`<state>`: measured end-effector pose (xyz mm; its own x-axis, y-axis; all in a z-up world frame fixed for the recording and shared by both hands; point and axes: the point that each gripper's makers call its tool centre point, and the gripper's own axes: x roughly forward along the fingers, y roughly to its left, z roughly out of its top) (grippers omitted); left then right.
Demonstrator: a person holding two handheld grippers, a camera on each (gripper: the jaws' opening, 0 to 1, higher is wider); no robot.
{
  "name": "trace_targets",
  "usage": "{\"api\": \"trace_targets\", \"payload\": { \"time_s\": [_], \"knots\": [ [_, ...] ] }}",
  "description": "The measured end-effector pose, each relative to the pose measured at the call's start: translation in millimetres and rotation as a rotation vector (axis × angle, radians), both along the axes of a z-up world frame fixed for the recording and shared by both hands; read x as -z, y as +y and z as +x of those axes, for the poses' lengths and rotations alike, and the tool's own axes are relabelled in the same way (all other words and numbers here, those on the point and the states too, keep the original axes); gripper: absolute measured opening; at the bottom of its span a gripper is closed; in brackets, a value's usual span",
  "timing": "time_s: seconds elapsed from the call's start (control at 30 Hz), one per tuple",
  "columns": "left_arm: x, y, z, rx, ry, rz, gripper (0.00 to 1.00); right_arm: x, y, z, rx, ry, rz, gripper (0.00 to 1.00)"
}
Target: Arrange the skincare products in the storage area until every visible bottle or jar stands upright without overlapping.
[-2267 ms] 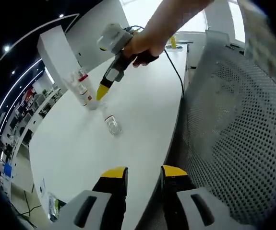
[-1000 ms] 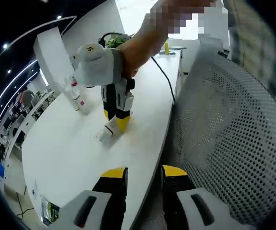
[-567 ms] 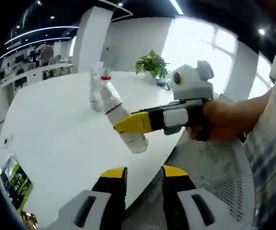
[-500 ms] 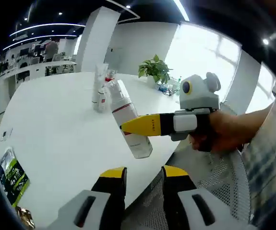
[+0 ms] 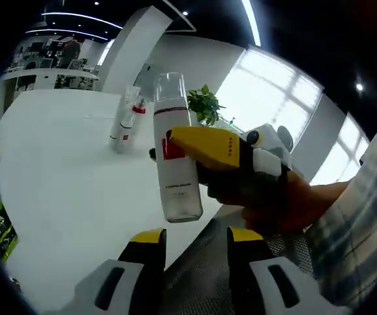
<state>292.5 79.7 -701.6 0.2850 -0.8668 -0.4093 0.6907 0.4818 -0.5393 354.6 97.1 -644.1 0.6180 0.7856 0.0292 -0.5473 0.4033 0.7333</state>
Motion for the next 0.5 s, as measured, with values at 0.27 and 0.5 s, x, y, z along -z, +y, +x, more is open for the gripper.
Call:
{"api": "trace_targets", "payload": {
  "time_s": [0.27, 0.5],
  "knots": [
    [-2.9, 0.0, -2.9, -0.002, 0.107, -0.074, 0.37, -1.7, 7.6, -6.4, -0.050, 0.020, 0.030, 0.21],
    [-3.7, 0.7, -6.8, 0.002, 0.108, -0.071, 0.37, 2.1, 10.1, -11.6, -0.081, 0.064, 0.049, 0.21]
  ]
}}
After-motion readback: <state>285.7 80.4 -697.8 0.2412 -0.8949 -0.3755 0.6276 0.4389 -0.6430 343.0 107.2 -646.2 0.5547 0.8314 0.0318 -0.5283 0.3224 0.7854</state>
